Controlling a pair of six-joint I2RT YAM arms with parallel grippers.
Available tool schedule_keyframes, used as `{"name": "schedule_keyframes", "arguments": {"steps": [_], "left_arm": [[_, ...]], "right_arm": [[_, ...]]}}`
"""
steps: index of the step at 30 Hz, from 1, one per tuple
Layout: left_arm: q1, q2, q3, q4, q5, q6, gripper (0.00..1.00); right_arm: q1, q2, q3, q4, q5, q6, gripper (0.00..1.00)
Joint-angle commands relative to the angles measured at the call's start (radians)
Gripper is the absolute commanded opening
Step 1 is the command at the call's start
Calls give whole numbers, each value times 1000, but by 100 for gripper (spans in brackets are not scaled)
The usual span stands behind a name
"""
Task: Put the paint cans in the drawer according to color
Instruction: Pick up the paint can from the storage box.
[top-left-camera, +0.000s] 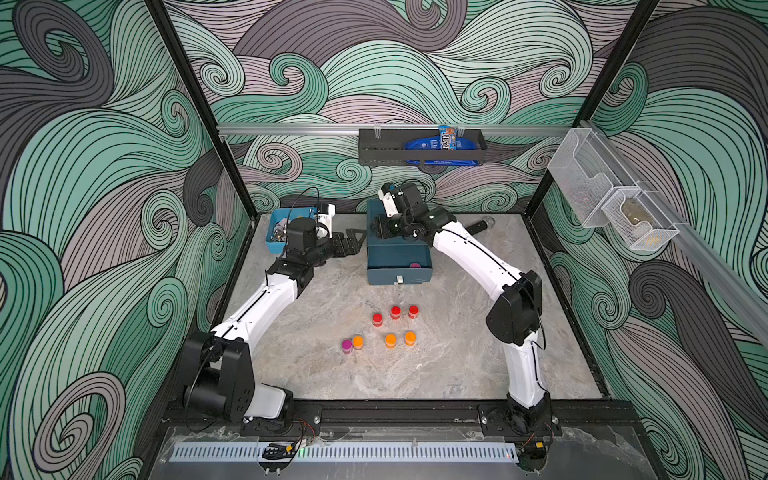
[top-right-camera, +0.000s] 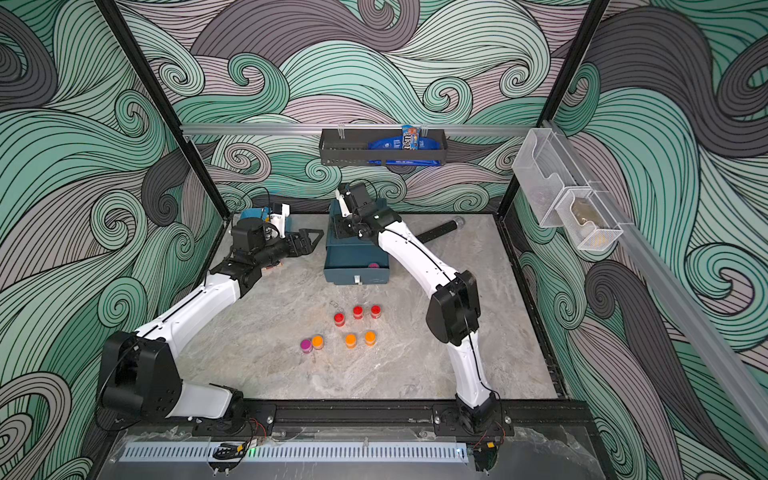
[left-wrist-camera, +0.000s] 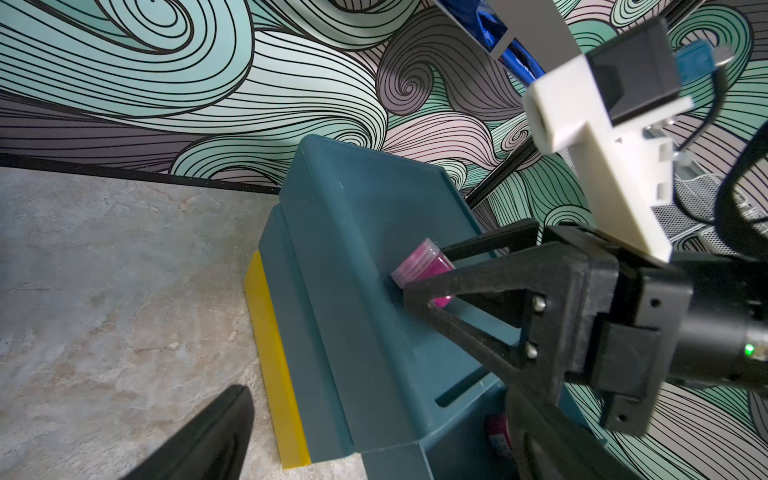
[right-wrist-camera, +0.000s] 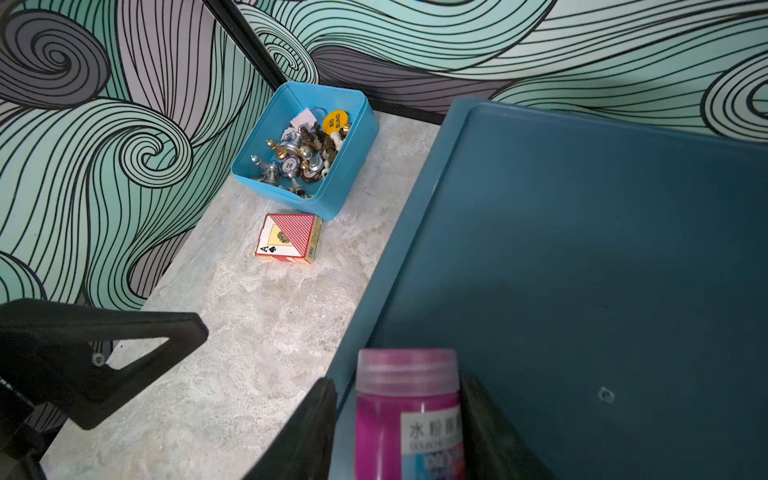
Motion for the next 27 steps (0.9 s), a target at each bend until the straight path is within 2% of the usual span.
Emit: {"name": "schedule_keyframes", "arguments": {"steps": [1,3,7,16,27], "left_arm": [[9,3,8,6,18,-3,98],[10,1,8,5,18,-3,98],[10,0,8,6,18,-1,98],[12,-3,8,6,13,2,98],[14,1,5,7,12,0,98]], "right_arm": [[13,8,34,-4,31,-12,46],[16,-2,35,-5,41,-19,42],[25,-43,14,-4,73,-36,21],[43,-199,-163,14,128,-70,17],[82,-480,-505,70,58,-116,16]]}}
